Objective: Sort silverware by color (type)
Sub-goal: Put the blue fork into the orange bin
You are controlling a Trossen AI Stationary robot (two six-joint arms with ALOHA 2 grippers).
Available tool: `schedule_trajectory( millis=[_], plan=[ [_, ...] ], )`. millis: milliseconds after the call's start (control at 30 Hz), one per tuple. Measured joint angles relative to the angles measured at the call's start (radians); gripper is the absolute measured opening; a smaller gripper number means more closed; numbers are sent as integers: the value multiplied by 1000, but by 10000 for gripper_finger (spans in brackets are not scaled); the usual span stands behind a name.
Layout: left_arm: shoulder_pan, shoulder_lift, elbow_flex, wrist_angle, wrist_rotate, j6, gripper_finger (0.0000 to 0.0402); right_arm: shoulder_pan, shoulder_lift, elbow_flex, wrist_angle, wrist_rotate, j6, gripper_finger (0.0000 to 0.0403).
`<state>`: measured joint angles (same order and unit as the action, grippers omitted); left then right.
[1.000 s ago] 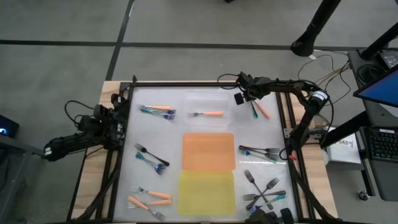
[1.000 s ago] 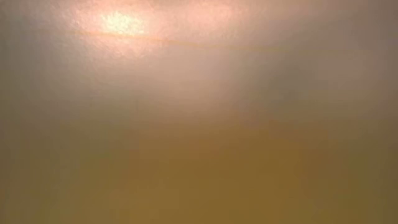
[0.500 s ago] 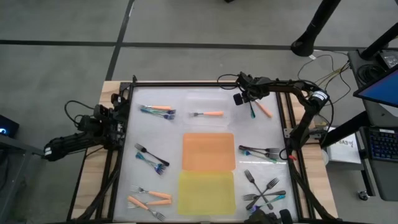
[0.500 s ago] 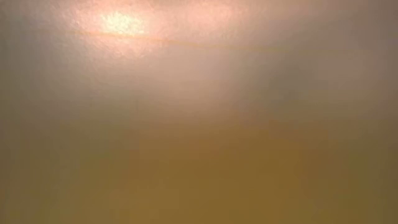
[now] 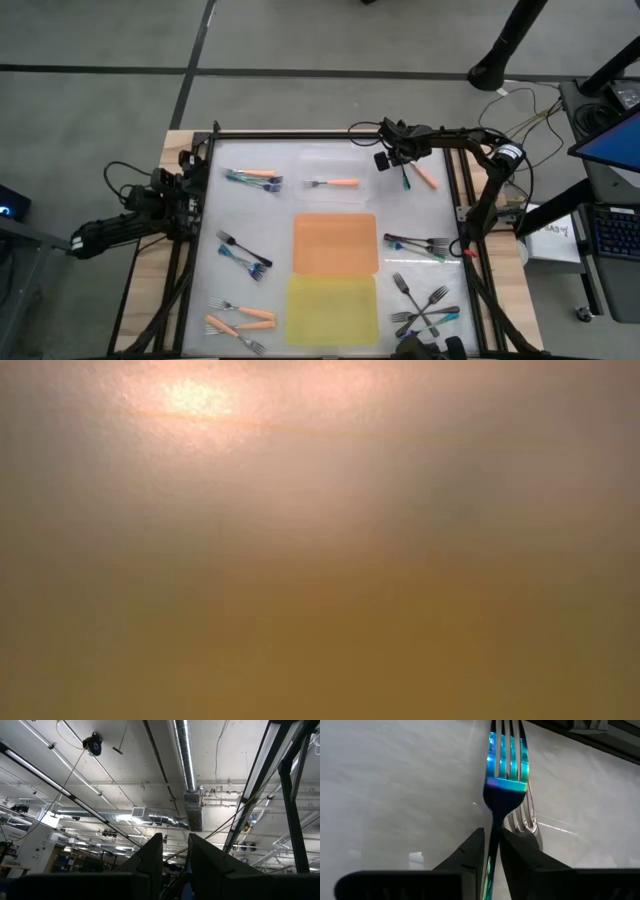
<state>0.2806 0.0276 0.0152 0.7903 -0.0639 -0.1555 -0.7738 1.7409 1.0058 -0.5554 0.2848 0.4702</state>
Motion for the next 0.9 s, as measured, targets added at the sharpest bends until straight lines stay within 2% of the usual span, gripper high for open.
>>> schedule_trajectory(
  millis=[133, 333, 600, 733, 900],
  plan=[
    [0, 0, 0, 0, 0, 0, 75, 4, -13, -1, -1, 0, -4, 17],
    [0, 0, 0, 0, 0, 0, 75, 3, -69, -8, -16, -10, -9, 12],
    [0, 0, 0, 0, 0, 0, 75, 44, -207, -8, -17, -5, -7, 11],
    [0, 0, 0, 0, 0, 0, 75, 120, -300, -7, -11, -6, 22, 10],
    [0, 0, 0, 0, 0, 0, 75, 320, -413, -7, 65, -30, 20, 10]
  ],
)
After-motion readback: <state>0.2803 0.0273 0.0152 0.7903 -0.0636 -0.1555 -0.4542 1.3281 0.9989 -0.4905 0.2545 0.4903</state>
